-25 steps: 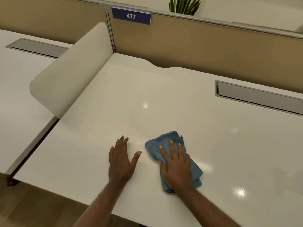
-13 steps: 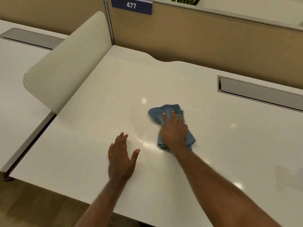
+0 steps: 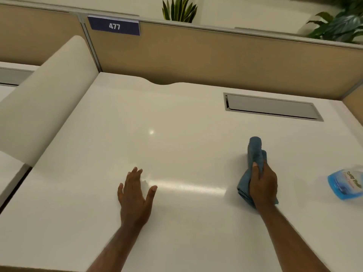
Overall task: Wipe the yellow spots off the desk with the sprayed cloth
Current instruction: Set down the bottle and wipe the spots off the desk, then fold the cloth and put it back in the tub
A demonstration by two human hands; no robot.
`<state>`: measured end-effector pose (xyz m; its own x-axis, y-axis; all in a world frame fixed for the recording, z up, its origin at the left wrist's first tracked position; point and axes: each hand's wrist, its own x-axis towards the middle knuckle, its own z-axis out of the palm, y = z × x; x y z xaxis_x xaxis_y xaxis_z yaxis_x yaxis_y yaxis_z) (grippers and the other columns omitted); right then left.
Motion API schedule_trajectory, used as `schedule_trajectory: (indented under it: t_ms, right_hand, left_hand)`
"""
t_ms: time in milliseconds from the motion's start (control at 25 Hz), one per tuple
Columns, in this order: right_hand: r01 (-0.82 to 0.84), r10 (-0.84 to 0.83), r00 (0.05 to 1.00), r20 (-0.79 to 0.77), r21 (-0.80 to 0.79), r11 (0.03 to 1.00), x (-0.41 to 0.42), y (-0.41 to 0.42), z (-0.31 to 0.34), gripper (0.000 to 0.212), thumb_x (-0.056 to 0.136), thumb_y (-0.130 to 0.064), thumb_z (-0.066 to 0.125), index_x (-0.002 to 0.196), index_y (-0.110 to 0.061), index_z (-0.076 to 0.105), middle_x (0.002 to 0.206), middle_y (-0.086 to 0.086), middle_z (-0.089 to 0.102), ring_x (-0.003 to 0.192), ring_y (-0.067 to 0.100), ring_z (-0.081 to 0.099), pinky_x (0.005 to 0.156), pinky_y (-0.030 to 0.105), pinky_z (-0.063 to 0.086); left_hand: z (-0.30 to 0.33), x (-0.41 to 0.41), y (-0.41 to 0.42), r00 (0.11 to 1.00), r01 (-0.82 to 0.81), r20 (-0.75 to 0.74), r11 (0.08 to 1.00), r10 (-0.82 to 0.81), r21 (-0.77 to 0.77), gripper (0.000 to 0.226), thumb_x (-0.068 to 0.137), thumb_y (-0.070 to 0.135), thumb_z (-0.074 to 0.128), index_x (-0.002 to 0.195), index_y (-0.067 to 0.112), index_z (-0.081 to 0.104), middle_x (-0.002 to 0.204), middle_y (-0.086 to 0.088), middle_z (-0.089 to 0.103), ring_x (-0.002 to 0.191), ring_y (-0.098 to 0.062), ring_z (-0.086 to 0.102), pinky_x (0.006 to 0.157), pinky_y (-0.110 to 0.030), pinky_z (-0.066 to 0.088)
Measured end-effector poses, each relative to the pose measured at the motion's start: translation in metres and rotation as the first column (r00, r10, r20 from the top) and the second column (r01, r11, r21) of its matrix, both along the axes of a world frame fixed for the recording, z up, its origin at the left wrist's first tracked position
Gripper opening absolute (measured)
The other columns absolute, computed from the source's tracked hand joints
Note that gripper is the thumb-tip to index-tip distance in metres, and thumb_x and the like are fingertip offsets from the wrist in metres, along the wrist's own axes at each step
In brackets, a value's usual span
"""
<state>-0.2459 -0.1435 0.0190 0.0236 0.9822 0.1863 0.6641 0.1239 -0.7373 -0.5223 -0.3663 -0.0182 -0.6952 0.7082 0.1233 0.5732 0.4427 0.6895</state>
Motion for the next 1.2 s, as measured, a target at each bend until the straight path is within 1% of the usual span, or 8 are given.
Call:
schedule_trajectory:
  t_ms: [120,200,280,360,480,760,1040,1200]
  right_hand:
    - [-0.034,-0.087,0.861,-0.501,-0.227,0.973,-0.022,-0.035,0.044,0.019,0.101,-0.029,0.044,0.105,-0.021,0.061,0.101,0.003,0.066,0.101,0.029,0.063,0.088,0.043,0.053]
    - [-0.234,-0.167,0.572,-0.803,-0.355,0.905,-0.026,-0.053,0.071,0.026,0.1,-0.031,0.044,0.112,-0.019,0.064,0.113,0.008,0.067,0.109,0.032,0.062,0.093,0.046,0.051]
    - [-0.485,-0.296,0.244,-0.924,-0.38,0.787,-0.013,-0.067,0.094,0.04,0.099,-0.036,0.041,0.119,-0.013,0.067,0.117,0.014,0.068,0.106,0.034,0.066,0.09,0.049,0.053]
    - [-0.616,-0.4,0.103,-0.911,-0.374,0.694,0.009,-0.077,0.107,0.045,0.096,-0.038,0.041,0.114,-0.01,0.07,0.114,0.016,0.07,0.101,0.034,0.069,0.084,0.047,0.057]
    - [-0.666,-0.398,0.112,-0.91,-0.367,0.65,0.048,-0.083,0.111,0.049,0.095,-0.04,0.045,0.128,-0.007,0.061,0.129,0.02,0.061,0.117,0.037,0.059,0.096,0.05,0.051]
    - [-0.501,0.109,0.732,-0.673,-0.422,0.755,0.195,-0.075,0.124,0.029,0.101,-0.023,0.046,0.127,-0.031,0.053,0.113,0.003,0.072,0.091,0.019,0.071,0.07,0.033,0.057]
    - [-0.372,0.099,0.509,-0.855,-0.115,0.921,0.324,-0.078,0.128,0.036,0.073,-0.023,0.076,0.108,-0.013,0.07,0.109,0.01,0.073,0.103,0.024,0.068,0.085,0.033,0.057]
    - [-0.273,0.118,0.49,-0.864,-0.024,0.962,0.389,-0.071,0.14,0.016,0.076,-0.004,0.064,0.071,-0.012,0.077,0.093,0.005,0.075,0.088,0.024,0.071,0.076,0.03,0.059]
  left_hand:
    - [0.03,0.025,0.045,0.982,0.116,0.139,0.988,-0.13,0.103,0.068,0.088,0.062,0.031,0.142,0.022,0.035,0.15,0.005,0.038,0.139,-0.015,0.034,0.117,-0.038,0.016]
    - [0.061,0.048,0.077,0.91,0.2,0.329,0.963,-0.251,0.184,0.064,0.088,0.062,0.035,0.137,0.022,0.044,0.143,0.006,0.047,0.134,-0.015,0.041,0.108,-0.028,0.028]
    - [0.089,0.069,0.101,0.731,0.337,0.556,0.918,-0.395,0.208,0.06,0.086,0.067,0.036,0.132,0.03,0.049,0.138,0.009,0.051,0.131,-0.016,0.045,0.104,-0.028,0.033]
    - [0.108,0.092,0.114,0.412,0.503,0.763,0.822,-0.498,0.265,0.062,0.085,0.071,0.035,0.132,0.035,0.049,0.139,0.009,0.053,0.129,-0.017,0.049,0.106,-0.039,0.037]
    - [0.12,0.131,0.117,0.042,0.559,0.875,0.738,-0.481,0.379,0.053,0.091,0.047,0.047,0.138,0.023,0.044,0.137,-0.005,0.058,0.125,-0.026,0.054,0.101,-0.052,0.044]
    - [0.138,0.23,0.12,0.055,0.724,0.827,0.593,-0.559,0.353,0.047,0.09,0.023,0.062,0.134,0.019,0.046,0.131,-0.011,0.061,0.119,-0.033,0.059,0.094,-0.064,0.047]
    - [0.176,0.346,0.134,0.219,0.733,0.544,0.504,-0.81,0.457,0.026,0.088,0.003,0.063,0.107,0.018,0.07,0.105,-0.005,0.074,0.1,-0.026,0.069,0.072,-0.037,0.057]
    - [0.188,0.397,0.155,0.112,0.79,0.404,0.328,-0.908,0.518,0.044,0.083,-0.019,0.044,0.102,0.006,0.074,0.126,-0.008,0.066,0.12,-0.026,0.058,0.089,-0.04,0.054]
